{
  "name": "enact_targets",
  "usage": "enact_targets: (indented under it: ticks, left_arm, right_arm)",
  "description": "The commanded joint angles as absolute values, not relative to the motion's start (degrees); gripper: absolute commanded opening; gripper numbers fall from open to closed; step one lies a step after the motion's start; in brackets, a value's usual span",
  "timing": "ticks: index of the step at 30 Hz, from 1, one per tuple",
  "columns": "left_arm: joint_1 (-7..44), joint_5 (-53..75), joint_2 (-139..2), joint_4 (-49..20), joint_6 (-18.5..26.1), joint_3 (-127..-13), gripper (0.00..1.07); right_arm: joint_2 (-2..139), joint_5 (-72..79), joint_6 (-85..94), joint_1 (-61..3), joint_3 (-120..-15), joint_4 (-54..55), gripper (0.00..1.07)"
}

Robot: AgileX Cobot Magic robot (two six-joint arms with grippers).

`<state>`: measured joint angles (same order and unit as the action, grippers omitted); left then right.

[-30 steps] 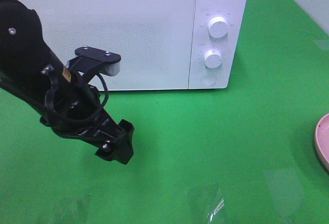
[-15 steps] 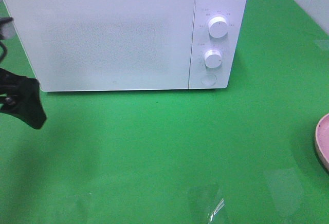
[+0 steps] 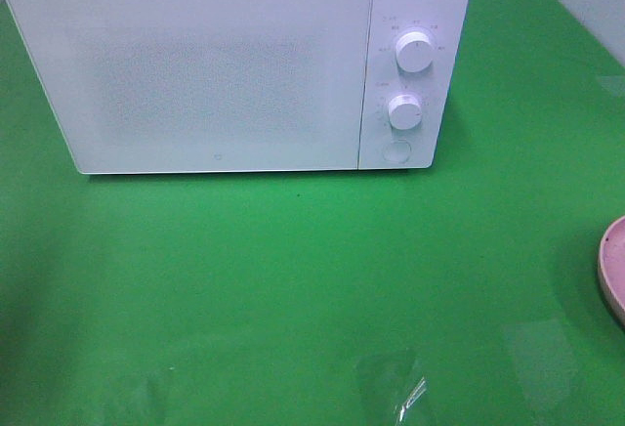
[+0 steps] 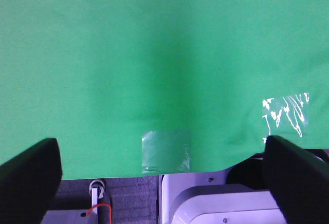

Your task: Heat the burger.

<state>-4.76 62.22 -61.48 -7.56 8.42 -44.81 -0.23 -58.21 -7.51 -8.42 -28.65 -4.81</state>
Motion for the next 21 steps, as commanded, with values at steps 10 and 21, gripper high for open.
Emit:
enact_targets:
  ticks: [10, 21]
  left_arm:
    - [-5.0, 58.6, -38.8, -6.7, 8.1, -34.3, 0.98]
    - [-5.0, 59.6, -18.8, -7.0, 8.0, -28.7, 0.98]
  right_arm:
    - [-1.8, -57.6, -7.0, -8.1, -28.5, -4.9, 0.76]
    - [-1.8, -57.6, -7.0, -8.1, -28.5, -4.9, 0.76]
